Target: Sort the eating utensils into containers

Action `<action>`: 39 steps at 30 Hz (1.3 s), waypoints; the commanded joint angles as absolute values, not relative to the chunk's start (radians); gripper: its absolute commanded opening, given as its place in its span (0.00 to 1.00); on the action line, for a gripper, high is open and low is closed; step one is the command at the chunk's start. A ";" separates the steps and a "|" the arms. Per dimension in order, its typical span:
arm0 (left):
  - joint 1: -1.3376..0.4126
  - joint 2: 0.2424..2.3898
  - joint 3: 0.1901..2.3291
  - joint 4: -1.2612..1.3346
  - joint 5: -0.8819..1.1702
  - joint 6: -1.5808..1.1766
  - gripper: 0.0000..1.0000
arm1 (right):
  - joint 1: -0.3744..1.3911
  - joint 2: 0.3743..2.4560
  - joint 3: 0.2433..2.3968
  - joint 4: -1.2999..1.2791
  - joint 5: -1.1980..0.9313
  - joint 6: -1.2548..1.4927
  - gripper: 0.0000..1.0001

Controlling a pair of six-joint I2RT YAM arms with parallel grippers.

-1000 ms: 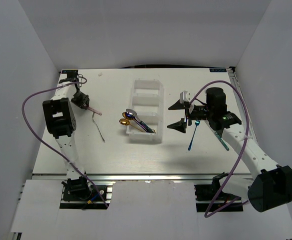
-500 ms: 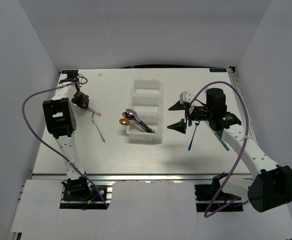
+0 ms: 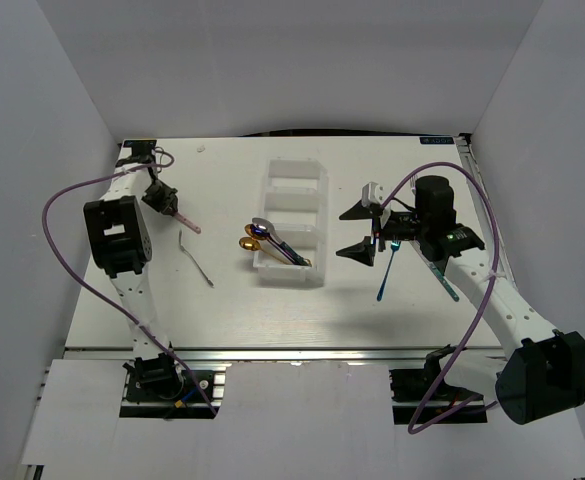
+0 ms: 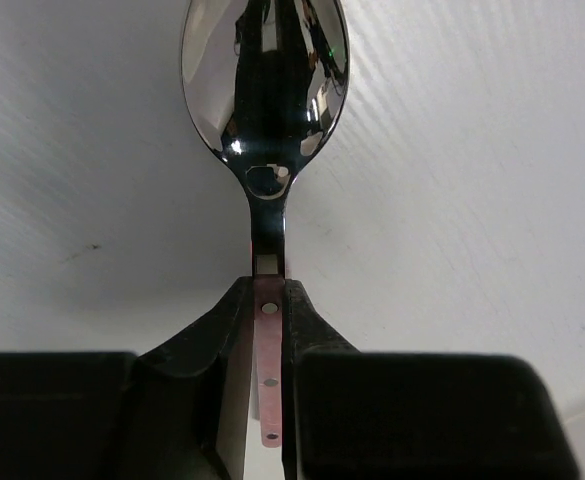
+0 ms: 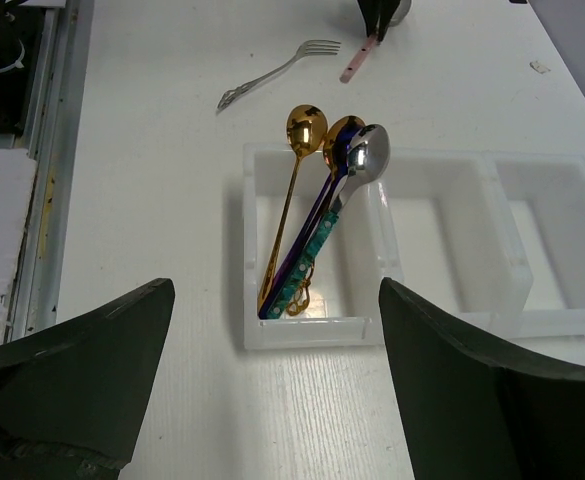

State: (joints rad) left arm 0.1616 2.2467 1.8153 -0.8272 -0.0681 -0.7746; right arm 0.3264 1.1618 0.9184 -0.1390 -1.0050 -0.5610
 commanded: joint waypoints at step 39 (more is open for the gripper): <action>-0.754 1.463 1.014 -0.052 -0.805 -0.934 0.00 | 0.147 1.135 0.885 -0.048 -1.040 -0.515 0.89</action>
State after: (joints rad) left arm -0.7136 1.4273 1.0084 -0.1074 -0.6258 -0.9203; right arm 0.1570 1.1461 0.8860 -0.0925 -1.0100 -0.5266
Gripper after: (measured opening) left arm 0.235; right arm 0.895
